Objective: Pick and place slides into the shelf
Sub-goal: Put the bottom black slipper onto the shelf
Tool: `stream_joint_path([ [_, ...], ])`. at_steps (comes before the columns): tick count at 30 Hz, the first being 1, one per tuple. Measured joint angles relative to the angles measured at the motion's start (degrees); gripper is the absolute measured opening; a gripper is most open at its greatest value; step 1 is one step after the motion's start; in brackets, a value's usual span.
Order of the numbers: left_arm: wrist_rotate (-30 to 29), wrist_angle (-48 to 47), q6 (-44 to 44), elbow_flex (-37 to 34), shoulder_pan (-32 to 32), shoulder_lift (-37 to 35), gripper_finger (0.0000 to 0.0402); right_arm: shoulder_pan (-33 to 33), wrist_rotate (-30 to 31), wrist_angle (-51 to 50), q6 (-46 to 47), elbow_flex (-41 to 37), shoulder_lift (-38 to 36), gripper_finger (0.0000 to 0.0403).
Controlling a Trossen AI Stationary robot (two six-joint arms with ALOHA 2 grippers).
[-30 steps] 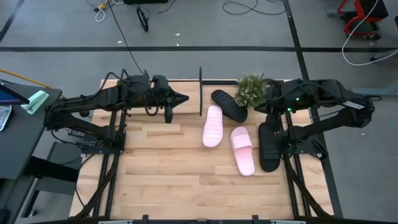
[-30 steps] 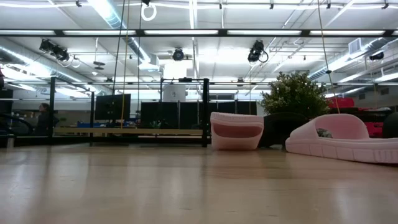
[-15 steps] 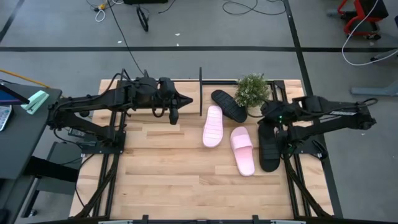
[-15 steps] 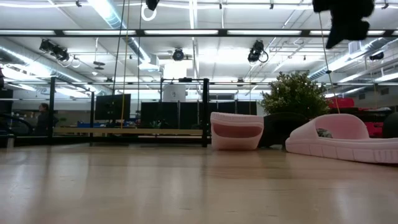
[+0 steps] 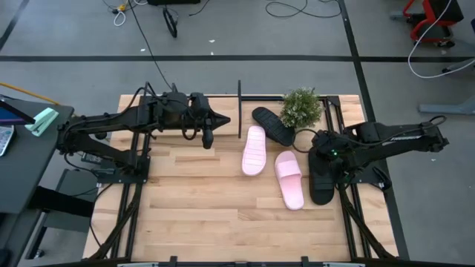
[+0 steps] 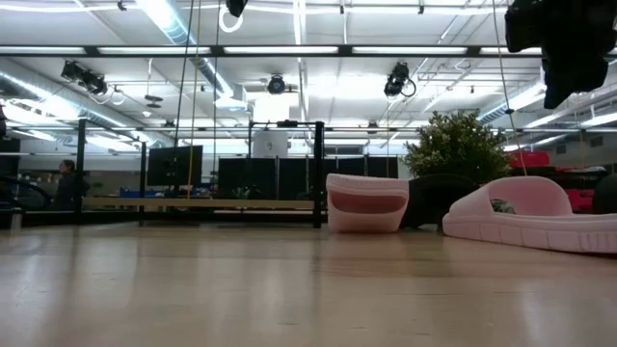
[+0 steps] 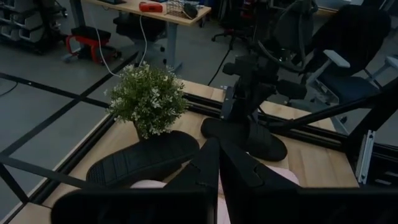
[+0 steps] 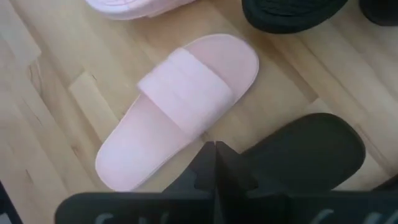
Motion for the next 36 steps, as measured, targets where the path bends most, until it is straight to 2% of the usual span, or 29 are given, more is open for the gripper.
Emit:
stream_joint_path([
  [6, 0.0, 0.0, 0.0, 0.0, 0.0, 0.0, 0.0028, 0.0, -3.2, -2.9, -2.6, 0.0, 0.0, 0.0010],
  [15, 0.0, 0.0, 0.0, 0.0, 0.0, 0.0, 0.0012, -0.1, -5.1, -6.3, -5.9, -0.2, 0.1, 0.0010],
  [21, 0.0, -1.2, -0.2, 0.0, 0.0, 0.0, 0.0017, -0.1, -9.4, -5.4, -2.6, -6.2, 0.2, 0.0010],
  [26, 0.0, -2.5, -0.3, 0.0, 0.0, 0.0, 0.0024, -0.1, -11.9, -4.1, -5.7, -10.3, 0.2, 0.0012],
  [31, 0.0, -2.6, -0.3, 0.0, 0.0, 0.0, 0.0019, -0.1, -14.0, -0.1, -9.2, -11.9, 0.2, 0.0040],
  [36, 0.0, -2.6, -0.6, 0.0, 0.0, 0.0, 0.0012, -0.1, -13.5, 1.1, -11.6, -12.8, 0.2, 0.0097],
])
